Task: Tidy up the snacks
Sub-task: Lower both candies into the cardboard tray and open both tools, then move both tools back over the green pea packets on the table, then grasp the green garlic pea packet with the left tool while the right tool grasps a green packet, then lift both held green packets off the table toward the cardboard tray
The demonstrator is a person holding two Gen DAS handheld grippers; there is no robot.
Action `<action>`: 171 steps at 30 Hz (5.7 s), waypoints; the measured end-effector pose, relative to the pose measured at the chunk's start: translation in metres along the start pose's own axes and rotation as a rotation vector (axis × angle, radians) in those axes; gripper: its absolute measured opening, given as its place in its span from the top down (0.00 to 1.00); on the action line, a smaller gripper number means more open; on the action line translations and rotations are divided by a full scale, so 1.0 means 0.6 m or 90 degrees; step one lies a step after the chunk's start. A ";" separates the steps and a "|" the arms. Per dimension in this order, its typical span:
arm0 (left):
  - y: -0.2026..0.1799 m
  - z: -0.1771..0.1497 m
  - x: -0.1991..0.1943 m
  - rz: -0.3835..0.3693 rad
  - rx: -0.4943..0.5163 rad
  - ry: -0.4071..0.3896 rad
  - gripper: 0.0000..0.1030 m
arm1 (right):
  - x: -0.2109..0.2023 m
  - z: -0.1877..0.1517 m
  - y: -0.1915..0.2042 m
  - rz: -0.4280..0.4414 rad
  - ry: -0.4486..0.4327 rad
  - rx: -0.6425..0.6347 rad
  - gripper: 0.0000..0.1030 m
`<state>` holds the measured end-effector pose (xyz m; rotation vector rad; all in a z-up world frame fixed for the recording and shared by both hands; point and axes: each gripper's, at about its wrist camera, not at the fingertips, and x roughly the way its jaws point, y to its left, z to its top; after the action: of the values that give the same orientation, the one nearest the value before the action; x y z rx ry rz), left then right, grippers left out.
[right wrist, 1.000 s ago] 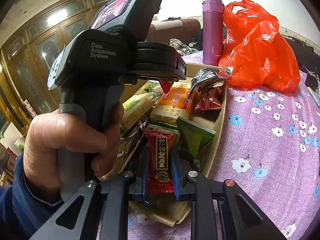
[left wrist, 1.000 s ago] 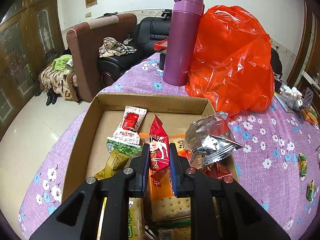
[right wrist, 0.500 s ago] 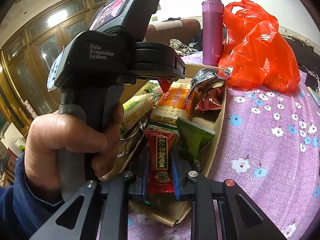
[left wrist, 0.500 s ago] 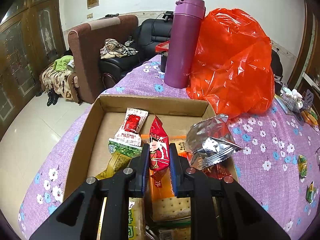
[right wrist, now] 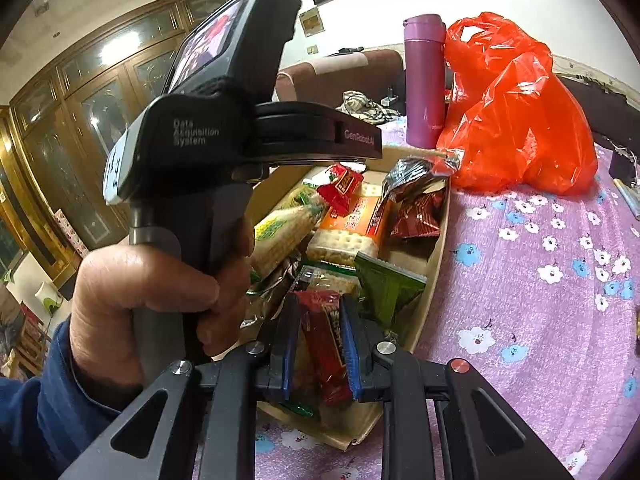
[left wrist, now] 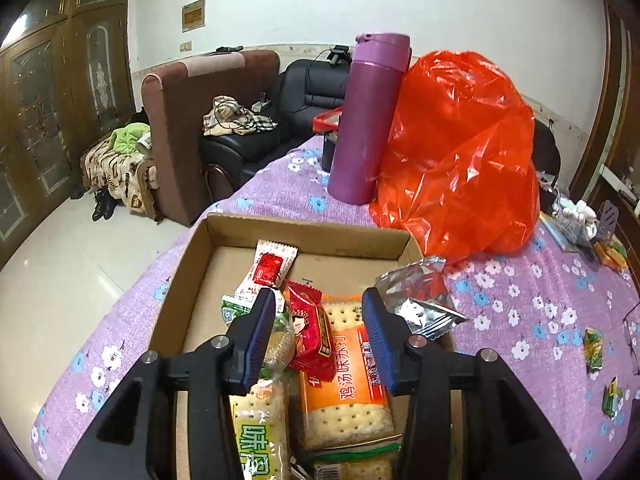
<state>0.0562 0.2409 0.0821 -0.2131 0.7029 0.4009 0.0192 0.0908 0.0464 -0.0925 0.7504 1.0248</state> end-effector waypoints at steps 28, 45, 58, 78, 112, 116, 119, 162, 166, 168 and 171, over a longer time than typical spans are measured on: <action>-0.052 0.001 -0.068 -0.041 0.032 -0.089 0.57 | -0.323 -0.117 -0.421 -0.271 -0.107 0.455 0.44; -0.316 -0.047 -0.102 -0.281 0.223 0.086 0.43 | -0.297 -0.121 -0.386 -0.195 -0.030 0.345 0.40; -0.497 -0.066 -0.009 -0.305 0.279 0.232 0.43 | -0.238 -0.129 -0.351 -0.307 0.088 0.162 0.41; -0.579 -0.124 0.085 -0.228 0.332 0.217 0.65 | -0.295 -0.142 -0.426 -0.342 0.037 0.348 0.61; -0.382 -0.173 -0.052 -0.167 0.334 -0.023 0.68 | -0.251 -0.120 -0.329 -0.276 -0.031 0.232 0.63; -0.381 -0.173 -0.064 -0.158 0.337 -0.050 0.75 | -0.252 -0.118 -0.326 -0.275 -0.037 0.231 0.63; -0.380 -0.171 -0.071 -0.151 0.338 -0.070 0.75 | -0.255 -0.119 -0.327 -0.274 -0.040 0.235 0.63; -0.392 -0.153 0.027 -0.238 0.279 0.092 0.45 | -0.267 -0.112 -0.318 -0.263 -0.061 0.235 0.63; -0.394 -0.158 0.038 -0.227 0.281 0.118 0.72 | -0.266 -0.113 -0.318 -0.263 -0.059 0.235 0.63; -0.391 -0.157 0.041 -0.232 0.276 0.122 0.72 | -0.266 -0.113 -0.317 -0.263 -0.060 0.236 0.63; -0.385 -0.155 0.040 -0.237 0.264 0.124 0.75 | -0.266 -0.113 -0.317 -0.263 -0.061 0.236 0.63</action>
<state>0.1167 0.0094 0.0098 0.0139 0.9002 -0.1269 0.0887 -0.1567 0.0415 0.1168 0.7826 0.4842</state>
